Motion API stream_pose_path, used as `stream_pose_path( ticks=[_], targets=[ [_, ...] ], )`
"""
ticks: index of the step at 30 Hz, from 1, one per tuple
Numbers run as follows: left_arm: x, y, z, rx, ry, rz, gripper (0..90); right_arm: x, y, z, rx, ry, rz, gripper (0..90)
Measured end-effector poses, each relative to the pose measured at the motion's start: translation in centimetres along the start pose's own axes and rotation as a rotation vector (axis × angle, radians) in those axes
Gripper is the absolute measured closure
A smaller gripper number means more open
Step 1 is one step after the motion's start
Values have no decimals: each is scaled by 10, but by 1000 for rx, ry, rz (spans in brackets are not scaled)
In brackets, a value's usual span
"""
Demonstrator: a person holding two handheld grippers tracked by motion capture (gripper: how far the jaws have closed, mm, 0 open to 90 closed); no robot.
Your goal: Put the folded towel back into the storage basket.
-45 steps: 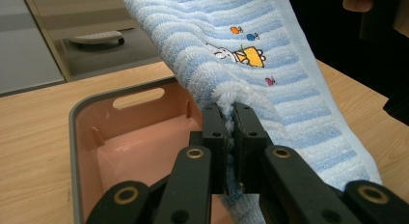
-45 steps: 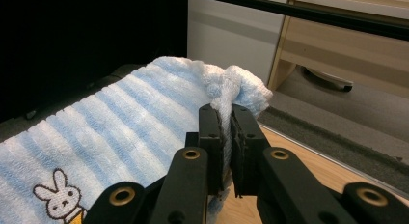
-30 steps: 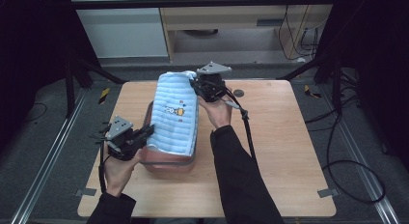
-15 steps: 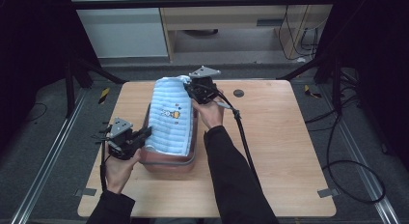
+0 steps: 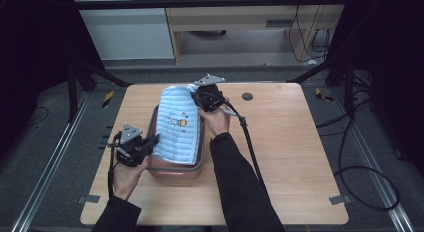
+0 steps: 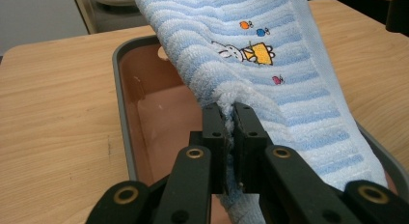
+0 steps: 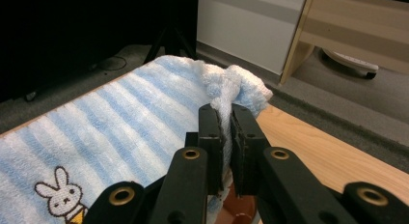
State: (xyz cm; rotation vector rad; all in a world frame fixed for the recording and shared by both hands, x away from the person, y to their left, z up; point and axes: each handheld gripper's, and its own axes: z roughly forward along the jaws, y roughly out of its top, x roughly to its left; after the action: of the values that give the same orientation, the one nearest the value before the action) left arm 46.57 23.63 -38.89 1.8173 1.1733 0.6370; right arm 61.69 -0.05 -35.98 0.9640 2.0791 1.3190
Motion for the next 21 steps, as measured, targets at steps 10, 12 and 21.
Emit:
stream_pose_path(
  ticks=[10,12,21],
  targets=[
    [-1,-8,9,32,11,17,849,2,-12,13,28,2,5,847],
    [0,-12,10,47,18,21,849,2,-16,15,37,4,6,847],
    [-4,-21,12,82,17,38,849,6,-28,22,68,16,-1,846]
  ],
)
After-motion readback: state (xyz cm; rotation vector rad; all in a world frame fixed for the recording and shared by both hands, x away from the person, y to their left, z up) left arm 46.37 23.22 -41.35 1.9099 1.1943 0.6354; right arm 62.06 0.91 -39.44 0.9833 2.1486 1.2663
